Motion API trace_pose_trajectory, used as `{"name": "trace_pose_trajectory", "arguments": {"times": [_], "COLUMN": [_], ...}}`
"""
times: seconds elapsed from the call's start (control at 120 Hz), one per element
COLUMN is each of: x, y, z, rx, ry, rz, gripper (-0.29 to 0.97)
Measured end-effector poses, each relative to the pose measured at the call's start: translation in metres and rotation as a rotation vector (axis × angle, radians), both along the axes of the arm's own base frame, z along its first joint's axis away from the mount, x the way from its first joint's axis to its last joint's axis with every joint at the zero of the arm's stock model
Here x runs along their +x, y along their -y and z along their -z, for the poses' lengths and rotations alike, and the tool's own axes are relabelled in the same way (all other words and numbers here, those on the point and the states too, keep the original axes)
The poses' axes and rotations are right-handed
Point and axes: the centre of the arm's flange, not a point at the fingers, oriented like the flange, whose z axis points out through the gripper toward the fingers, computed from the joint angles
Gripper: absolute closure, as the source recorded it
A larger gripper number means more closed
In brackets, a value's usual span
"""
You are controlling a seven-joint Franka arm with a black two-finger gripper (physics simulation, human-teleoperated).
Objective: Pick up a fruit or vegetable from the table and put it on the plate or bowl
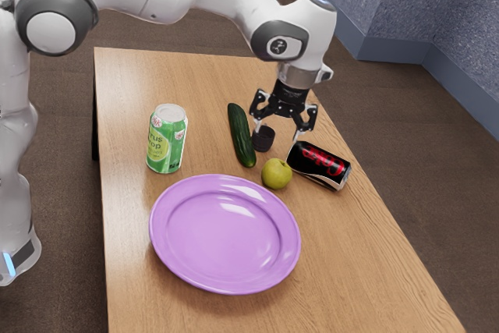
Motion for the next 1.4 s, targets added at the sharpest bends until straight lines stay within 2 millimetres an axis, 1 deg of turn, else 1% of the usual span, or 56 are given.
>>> {"name": "trace_pose_trajectory", "arguments": {"times": [0.042, 0.083, 0.208, 0.333, 0.5, 0.55, 0.633, 0.725, 0.792, 0.85, 0.908, 1.083, 1.208, 1.4], "x": [0.008, 0.014, 0.024, 0.029, 0.031, 0.027, 0.023, 0.001, -0.011, -0.017, -0.023, -0.028, -0.027, -0.024], "y": [-0.005, -0.004, 0.007, 0.01, 0.016, 0.018, 0.029, 0.039, 0.042, 0.043, 0.044, 0.047, 0.041, 0.014], "z": [0.014, 0.024, 0.038, 0.043, 0.047, 0.048, 0.045, 0.033, 0.03, 0.032, 0.04, 0.05, 0.052, 0.053], "rx": [0.002, 0.0, -0.009, -0.023, -0.045, -0.052, -0.062, -0.08, -0.089, -0.095, -0.1, -0.122, -0.127, -0.125], "ry": [-0.005, -0.003, 0.021, 0.046, 0.065, 0.069, 0.083, 0.1, 0.105, 0.104, 0.095, 0.095, 0.099, 0.106], "rz": [0.015, 0.037, 0.113, 0.162, 0.215, 0.23, 0.26, 0.278, 0.281, 0.279, 0.274, 0.255, 0.236, 0.187], "gripper": [0.01, 0.01, 0.01, 0.01, 0.01, 0.01, 0.01, 0.01, 0.01, 0.01, 0.01, 0.01, 0.01, 0.01]}}
